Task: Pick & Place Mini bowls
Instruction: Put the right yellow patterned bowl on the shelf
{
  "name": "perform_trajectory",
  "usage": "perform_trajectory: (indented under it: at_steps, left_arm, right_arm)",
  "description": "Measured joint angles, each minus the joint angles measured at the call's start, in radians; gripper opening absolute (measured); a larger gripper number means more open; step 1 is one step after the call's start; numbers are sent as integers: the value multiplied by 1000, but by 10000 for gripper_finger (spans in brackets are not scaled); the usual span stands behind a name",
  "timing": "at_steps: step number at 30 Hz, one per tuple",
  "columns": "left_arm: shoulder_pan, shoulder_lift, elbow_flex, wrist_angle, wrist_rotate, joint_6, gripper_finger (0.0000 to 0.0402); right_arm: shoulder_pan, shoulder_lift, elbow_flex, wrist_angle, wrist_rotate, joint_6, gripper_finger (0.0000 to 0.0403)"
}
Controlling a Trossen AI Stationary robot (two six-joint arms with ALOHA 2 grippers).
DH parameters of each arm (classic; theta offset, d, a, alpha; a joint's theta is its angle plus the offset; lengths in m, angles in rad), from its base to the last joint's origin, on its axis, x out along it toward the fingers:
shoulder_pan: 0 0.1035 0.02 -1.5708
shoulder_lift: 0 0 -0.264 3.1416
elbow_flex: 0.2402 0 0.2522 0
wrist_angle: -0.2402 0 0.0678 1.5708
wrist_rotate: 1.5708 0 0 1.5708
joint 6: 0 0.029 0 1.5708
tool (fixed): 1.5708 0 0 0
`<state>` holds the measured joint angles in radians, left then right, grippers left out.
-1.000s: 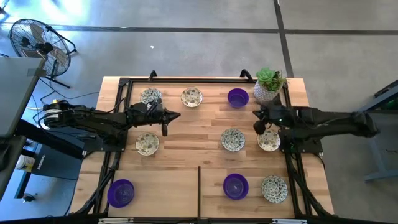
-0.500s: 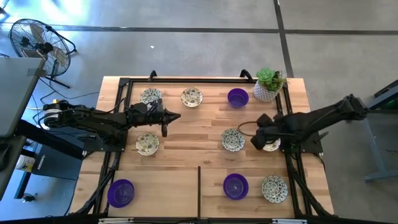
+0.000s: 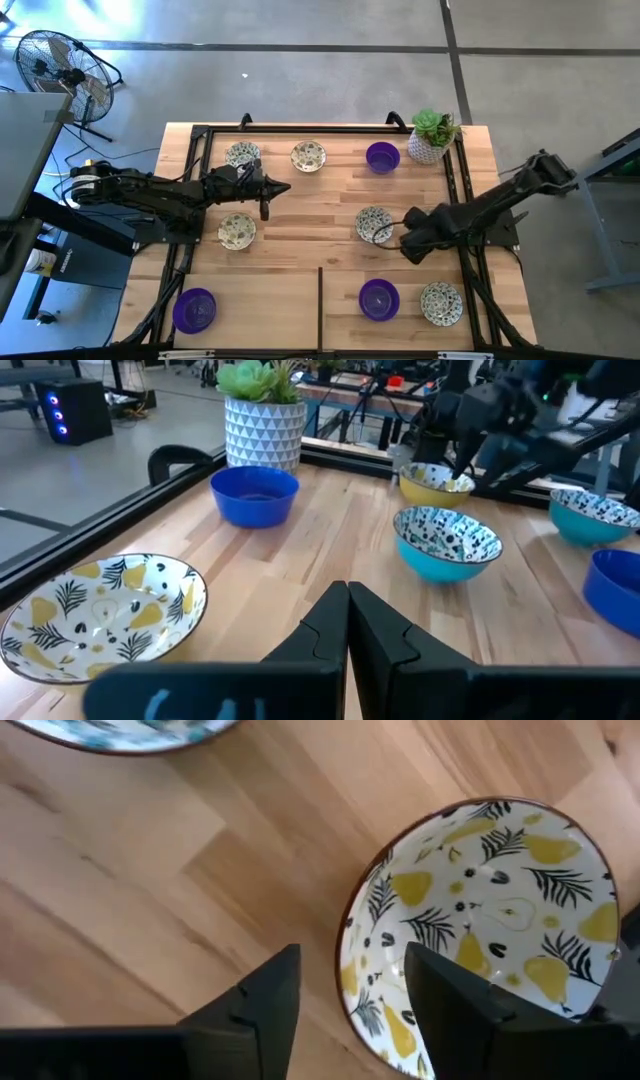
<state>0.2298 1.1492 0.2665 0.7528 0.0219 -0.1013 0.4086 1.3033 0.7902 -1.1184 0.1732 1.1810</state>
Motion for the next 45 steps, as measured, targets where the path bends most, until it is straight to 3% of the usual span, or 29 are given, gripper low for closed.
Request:
perform_trajectory:
  at_steps: [10,24,28,32,36,45]
  left_arm:
    - [0,0,0,-23,16,-8,0]
    - [0,0,0,-22,22,-31,0]
    - [0,0,0,-22,18,-37,0]
    - [0,0,0,-29,-39,-67,0]
    - [0,0,0,-38,-75,-68,0]
    - [17,0,0,-39,-82,-62,0]
  right_arm:
    - [-3,133,-2,-2,0,-2,141]
    - [-31,166,-66,66,-25,-38,13]
    - [-31,142,-56,35,-23,-40,21]
    - [-31,127,14,-65,-9,-41,33]
    - [-41,125,134,-182,35,-89,19]
    - [-155,124,405,-224,177,-377,19]
